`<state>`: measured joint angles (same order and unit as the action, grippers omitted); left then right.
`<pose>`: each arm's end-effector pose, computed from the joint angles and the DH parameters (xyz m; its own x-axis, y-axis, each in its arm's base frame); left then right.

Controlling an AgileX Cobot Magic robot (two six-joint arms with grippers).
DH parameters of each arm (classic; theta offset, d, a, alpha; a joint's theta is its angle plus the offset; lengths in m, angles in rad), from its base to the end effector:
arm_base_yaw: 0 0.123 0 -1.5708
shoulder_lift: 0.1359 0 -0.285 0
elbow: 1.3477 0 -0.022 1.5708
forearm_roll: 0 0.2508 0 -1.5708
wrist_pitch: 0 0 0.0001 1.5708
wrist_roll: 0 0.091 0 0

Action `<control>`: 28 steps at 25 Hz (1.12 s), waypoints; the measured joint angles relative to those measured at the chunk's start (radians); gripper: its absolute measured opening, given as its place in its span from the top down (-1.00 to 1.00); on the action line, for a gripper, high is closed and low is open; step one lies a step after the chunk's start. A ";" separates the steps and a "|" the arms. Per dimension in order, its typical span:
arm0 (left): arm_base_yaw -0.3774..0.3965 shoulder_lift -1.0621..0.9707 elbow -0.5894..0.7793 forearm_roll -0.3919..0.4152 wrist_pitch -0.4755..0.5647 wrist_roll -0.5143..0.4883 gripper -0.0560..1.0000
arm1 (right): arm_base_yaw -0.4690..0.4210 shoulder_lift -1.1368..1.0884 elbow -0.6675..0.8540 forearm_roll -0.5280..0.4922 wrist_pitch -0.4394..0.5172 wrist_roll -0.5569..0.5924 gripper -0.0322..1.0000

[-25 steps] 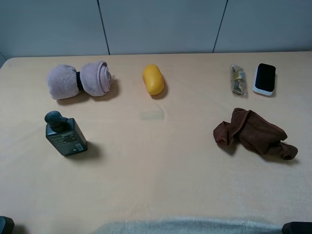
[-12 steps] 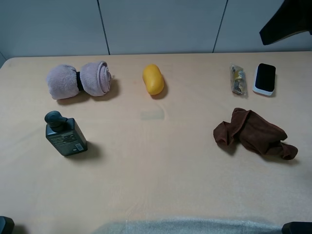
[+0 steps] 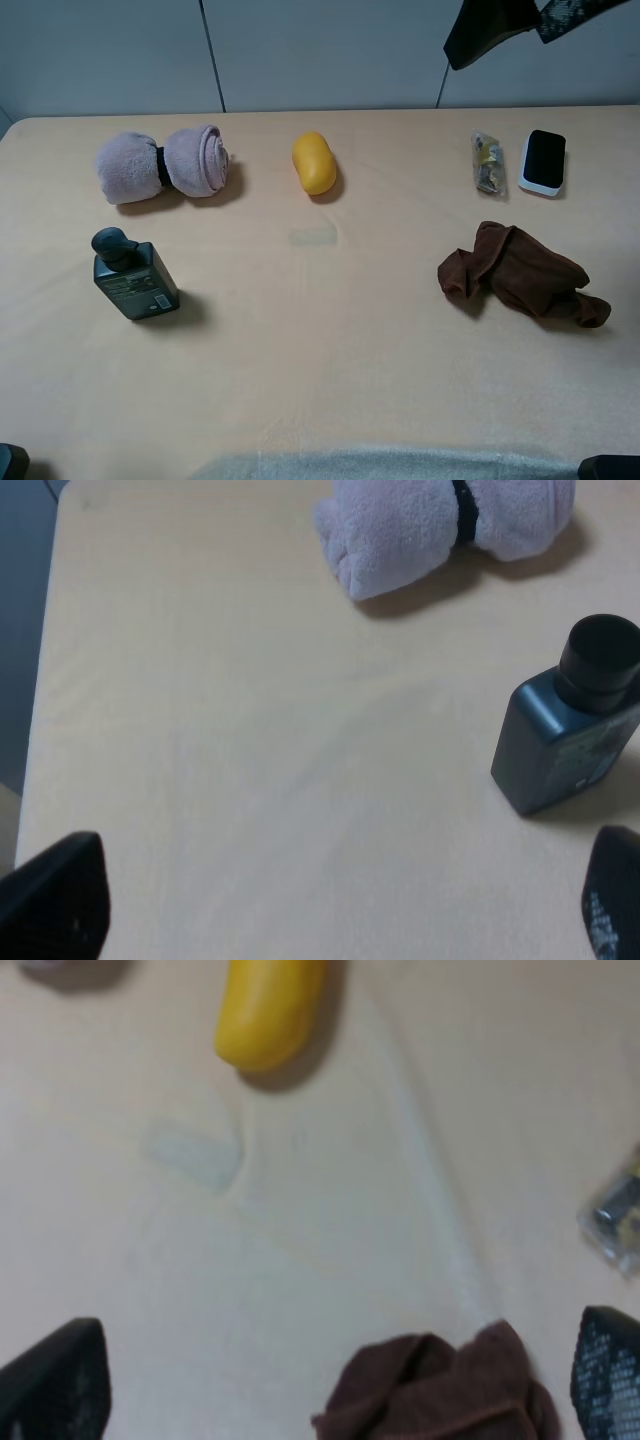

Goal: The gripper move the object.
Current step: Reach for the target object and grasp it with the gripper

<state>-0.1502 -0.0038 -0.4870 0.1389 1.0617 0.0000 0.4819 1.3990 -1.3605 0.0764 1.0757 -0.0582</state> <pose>-0.0027 0.0115 0.2742 -0.4523 0.1367 -0.8813 0.0734 0.9905 0.1160 0.2508 0.1381 0.3643 -0.7468 -0.4152 -0.5196 -0.5097 0.8591 0.0461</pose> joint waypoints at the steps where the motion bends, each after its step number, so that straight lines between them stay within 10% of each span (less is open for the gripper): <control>1: 0.000 0.000 0.000 0.000 0.000 0.000 -0.88 | 0.010 0.017 -0.012 -0.001 0.000 0.006 -0.40; 28: 0.000 0.000 0.000 0.000 0.000 0.000 -0.88 | 0.065 0.441 -0.407 0.070 0.096 0.127 -0.40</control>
<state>-0.1502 -0.0038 -0.4870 0.1389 1.0617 0.0000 0.5469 1.8399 -1.7670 0.1467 1.1720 0.0688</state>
